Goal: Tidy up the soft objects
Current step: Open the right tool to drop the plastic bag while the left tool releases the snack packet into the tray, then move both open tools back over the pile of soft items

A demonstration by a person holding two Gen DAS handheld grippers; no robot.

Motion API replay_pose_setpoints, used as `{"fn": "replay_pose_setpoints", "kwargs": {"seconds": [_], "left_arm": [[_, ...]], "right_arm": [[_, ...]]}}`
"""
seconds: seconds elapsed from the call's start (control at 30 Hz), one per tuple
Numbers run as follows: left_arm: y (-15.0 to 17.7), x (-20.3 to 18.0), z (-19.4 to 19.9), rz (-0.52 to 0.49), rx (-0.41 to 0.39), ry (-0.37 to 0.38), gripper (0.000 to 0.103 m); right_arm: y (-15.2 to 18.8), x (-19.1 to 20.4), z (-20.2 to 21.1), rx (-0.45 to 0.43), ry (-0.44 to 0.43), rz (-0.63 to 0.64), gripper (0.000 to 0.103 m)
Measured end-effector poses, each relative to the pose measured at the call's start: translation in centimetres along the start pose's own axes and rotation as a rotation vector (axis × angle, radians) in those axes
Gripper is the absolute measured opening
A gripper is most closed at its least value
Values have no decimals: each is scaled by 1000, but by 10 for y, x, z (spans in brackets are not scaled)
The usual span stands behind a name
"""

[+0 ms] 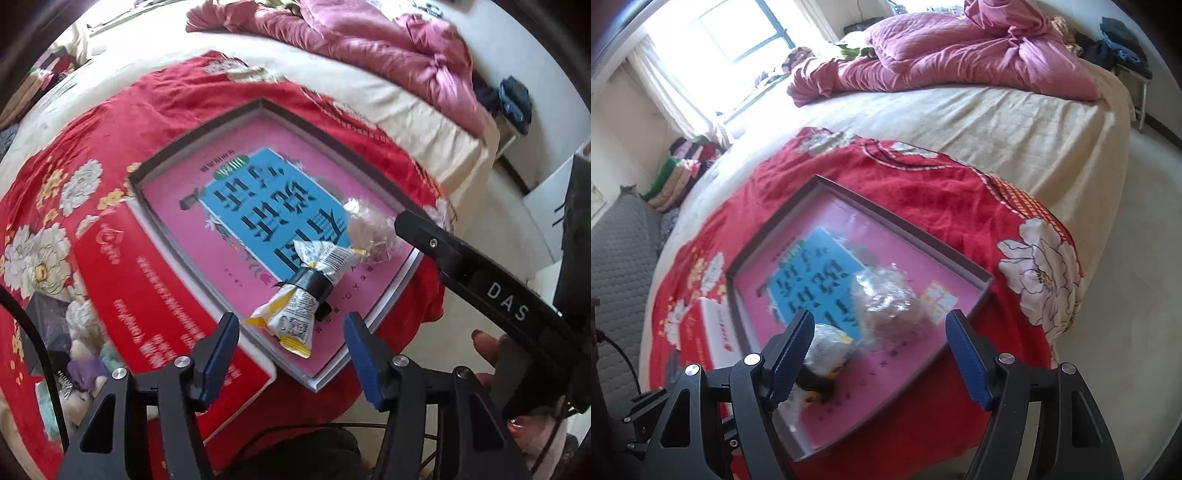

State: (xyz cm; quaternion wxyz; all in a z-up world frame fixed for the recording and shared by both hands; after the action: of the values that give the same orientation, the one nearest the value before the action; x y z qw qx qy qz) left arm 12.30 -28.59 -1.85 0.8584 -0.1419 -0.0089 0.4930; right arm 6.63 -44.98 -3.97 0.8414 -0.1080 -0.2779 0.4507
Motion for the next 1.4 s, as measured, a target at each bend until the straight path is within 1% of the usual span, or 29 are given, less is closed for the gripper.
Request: {"fn": "replay_pose_setpoints", "kwargs": {"seconds": [0.1,0.2,0.27,0.37,0.47,0.5,0.57,0.67,0.8,0.9,1.17,1.27,1.33,1.4], "left_arm": [[2,12,11,30,-22,-3,62],[6,21,18,63,-37,17,65],[11,27,21,80,-51,31,68],[20,35,25,111,-62,39,69],[28,44,31,148,-79,41,74],[31,47,34,158,-82,39,78],[34,52,37,176,-91,36,81],[40,60,46,199,-115,27,81],[46,65,55,208,-139,0,81],[50,67,60,205,-151,2,81],[66,73,74,211,-177,-56,82],[73,75,81,206,-194,-98,82],[77,77,85,208,-206,-120,82],[81,80,89,213,-215,-117,82]], "right_arm": [[0,6,4,-3,2,4,77],[1,9,6,1,8,6,78],[2,12,8,-1,22,16,78],[4,16,14,-27,52,31,78],[6,21,18,-40,69,46,78],[7,22,20,-46,69,47,78],[8,25,24,-62,83,51,78],[9,34,32,-105,136,93,78],[10,40,43,-147,167,125,78],[12,41,47,-144,161,125,78],[18,56,57,-159,178,164,78],[20,61,69,-205,172,166,78],[21,65,80,-260,127,165,78],[23,71,94,-319,90,183,78]]}}
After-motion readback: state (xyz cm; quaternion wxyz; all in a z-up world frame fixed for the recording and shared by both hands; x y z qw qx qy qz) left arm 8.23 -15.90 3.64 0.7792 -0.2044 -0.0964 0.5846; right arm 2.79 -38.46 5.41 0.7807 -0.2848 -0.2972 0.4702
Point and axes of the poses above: each gripper's, at about its wrist camera, not at the fingertips, and z roughly against the way its jaws point, x to its left, y to its underside, the point moved 1 cm from there along -z, roughly the way its jaws point, and after that the axes turned 5 degrees about x, right-handed, at the moved point
